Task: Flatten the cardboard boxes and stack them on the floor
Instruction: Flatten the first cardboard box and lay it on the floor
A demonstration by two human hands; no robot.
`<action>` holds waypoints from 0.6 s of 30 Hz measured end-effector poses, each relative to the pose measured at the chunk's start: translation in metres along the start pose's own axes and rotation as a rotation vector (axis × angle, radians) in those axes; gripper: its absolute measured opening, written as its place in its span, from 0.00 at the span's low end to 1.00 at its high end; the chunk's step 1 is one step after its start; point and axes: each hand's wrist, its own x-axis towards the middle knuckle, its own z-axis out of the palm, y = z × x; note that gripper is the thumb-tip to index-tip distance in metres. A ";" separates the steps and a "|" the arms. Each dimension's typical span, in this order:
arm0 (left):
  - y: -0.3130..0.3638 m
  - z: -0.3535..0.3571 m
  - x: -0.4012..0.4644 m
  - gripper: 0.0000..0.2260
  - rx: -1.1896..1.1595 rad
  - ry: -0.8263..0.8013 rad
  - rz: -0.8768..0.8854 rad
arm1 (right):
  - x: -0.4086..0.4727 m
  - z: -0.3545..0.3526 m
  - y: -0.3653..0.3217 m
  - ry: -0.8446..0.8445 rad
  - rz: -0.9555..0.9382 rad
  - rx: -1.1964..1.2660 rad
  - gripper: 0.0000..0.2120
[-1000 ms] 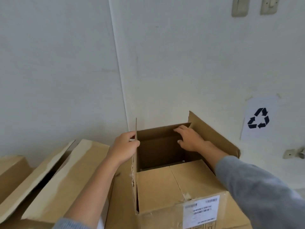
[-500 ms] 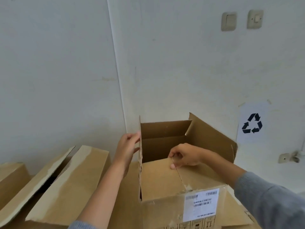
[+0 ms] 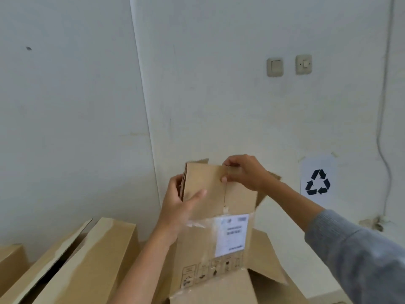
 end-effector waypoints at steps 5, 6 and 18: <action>0.028 0.015 0.013 0.10 0.280 0.242 0.414 | 0.015 -0.012 -0.009 0.138 -0.035 0.014 0.12; 0.033 0.018 0.014 0.10 0.289 0.274 0.449 | 0.017 -0.016 -0.010 0.166 -0.041 0.018 0.11; 0.105 0.021 0.041 0.08 -0.243 0.417 0.387 | 0.055 -0.090 -0.064 0.250 -0.289 -0.124 0.15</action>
